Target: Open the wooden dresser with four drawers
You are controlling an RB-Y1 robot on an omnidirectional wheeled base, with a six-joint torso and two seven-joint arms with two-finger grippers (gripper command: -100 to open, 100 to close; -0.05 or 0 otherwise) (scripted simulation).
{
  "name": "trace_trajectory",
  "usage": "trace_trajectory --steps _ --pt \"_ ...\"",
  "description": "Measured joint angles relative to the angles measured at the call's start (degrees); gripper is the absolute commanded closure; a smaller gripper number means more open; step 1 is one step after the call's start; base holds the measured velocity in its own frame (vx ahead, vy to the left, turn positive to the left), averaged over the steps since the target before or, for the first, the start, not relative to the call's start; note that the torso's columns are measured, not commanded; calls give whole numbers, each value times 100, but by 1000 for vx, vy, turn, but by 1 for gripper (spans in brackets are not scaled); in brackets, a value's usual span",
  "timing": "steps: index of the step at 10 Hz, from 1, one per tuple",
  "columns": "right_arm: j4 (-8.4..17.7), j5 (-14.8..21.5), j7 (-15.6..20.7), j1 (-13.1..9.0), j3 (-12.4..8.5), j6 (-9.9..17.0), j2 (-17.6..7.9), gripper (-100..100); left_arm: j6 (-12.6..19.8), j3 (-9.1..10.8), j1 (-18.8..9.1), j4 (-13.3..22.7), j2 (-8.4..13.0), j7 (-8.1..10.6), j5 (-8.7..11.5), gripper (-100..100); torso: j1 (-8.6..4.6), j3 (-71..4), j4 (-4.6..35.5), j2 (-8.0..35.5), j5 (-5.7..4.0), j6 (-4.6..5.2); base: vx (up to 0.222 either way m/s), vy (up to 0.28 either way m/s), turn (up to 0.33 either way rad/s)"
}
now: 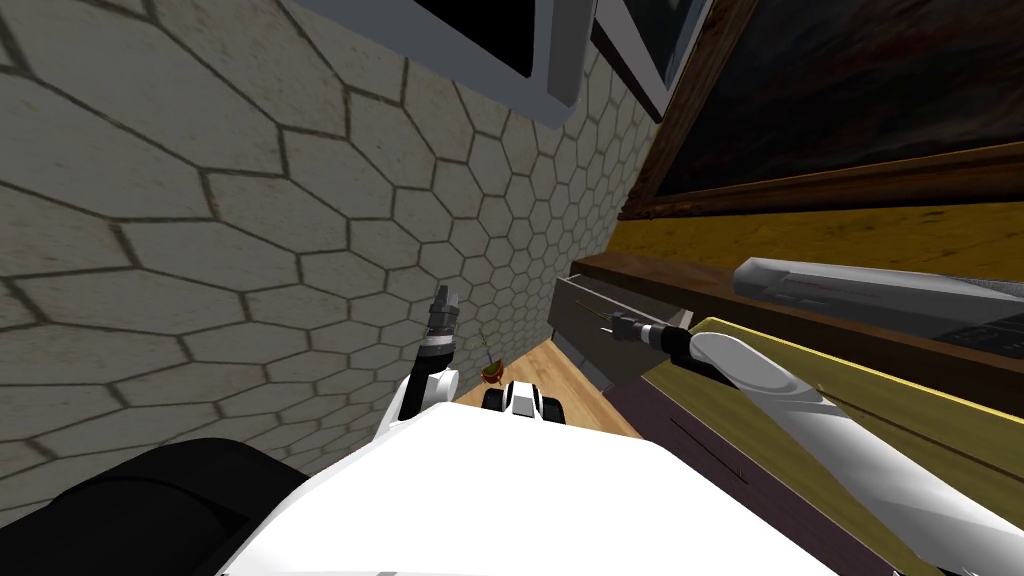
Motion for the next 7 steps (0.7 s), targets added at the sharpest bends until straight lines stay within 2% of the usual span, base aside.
trace_trajectory --steps 1,2,6,7 --pt "6 3 -8 19 16 -4 14 -100 0 1 1 0 1 0 0 0 -31 -11 4 -16 0 2 -17 40 -19" --pt "40 -46 -50 -51 -21 -84 -69 -100 0 2 1 0 2 0 0 0 -39 -14 -1 -21 -9 6 -6 26 -17" --pt "-126 -143 -456 -195 -239 -384 -440 -100 0 2 2 0 2 0 0 0 -17 -2 -8 -9 -16 8 -1 16 -14" --pt "-123 -148 -473 -204 -245 -405 -450 0 0 2 1 0 2 0 0 0 -21 -1 -9 -9 -18 8 0 0 0"
